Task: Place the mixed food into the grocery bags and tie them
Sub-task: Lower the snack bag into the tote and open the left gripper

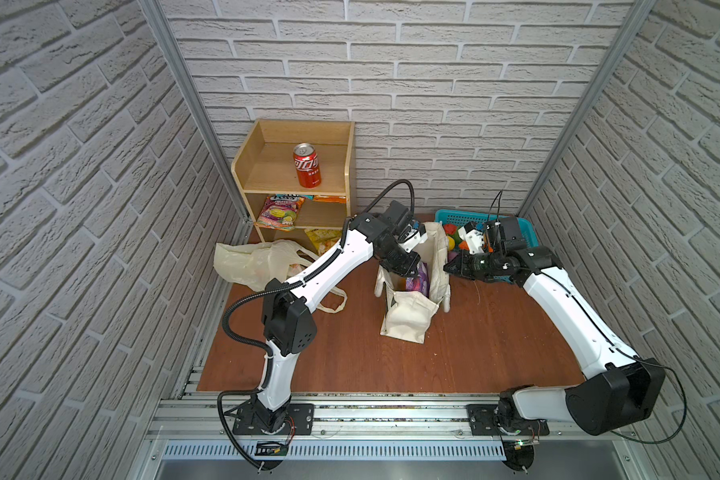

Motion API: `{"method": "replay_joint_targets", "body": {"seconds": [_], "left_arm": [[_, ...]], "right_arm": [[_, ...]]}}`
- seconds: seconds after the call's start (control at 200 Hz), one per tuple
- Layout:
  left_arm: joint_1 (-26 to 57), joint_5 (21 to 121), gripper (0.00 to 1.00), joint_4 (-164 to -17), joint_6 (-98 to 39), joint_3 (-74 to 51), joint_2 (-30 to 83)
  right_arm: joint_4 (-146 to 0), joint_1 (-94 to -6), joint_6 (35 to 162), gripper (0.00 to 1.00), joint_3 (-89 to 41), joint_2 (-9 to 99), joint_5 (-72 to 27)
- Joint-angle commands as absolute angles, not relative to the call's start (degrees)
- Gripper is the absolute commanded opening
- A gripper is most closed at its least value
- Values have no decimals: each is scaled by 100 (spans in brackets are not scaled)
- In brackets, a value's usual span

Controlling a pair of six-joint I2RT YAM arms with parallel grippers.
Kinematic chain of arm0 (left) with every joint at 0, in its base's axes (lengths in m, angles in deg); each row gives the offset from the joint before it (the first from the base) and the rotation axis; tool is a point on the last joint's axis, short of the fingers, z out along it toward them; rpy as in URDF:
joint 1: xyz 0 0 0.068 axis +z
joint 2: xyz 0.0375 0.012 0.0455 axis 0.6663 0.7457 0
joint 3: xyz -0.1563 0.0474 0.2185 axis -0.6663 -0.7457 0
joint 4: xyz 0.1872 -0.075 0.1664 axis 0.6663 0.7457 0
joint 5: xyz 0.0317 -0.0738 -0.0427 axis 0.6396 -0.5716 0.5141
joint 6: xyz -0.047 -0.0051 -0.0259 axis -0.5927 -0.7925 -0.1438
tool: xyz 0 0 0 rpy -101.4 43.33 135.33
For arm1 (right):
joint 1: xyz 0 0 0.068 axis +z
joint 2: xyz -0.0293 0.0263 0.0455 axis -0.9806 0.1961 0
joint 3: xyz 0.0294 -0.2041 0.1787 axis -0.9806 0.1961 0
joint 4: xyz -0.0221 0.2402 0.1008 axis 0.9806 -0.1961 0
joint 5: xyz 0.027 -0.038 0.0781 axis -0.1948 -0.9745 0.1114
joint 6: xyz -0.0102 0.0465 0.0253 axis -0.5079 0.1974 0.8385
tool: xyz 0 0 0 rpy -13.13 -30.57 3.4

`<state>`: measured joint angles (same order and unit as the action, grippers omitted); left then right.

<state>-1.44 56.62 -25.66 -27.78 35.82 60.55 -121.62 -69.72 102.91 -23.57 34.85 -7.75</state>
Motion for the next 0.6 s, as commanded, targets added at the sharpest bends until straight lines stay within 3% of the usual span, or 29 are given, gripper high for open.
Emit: {"method": "replay_joint_targets", "body": {"seconds": [0.0,0.165,0.24,0.595], "left_arm": [[-180,6038,0,-2473,-2707,3778,6157],[-181,6795,16,-2319,-2842,3788,6231],[-192,7023,34,-2278,-2846,3784,6190],[-221,7327,64,-2934,-2956,3847,5228]], "right_arm": [[-12144,-7004,10221,5,-2539,3279,-724],[-12201,-7000,10180,5,-2591,3279,-728],[-12214,-6999,10169,6,-2609,3266,-732],[-12259,-7001,10150,5,-2583,3237,-777]]}}
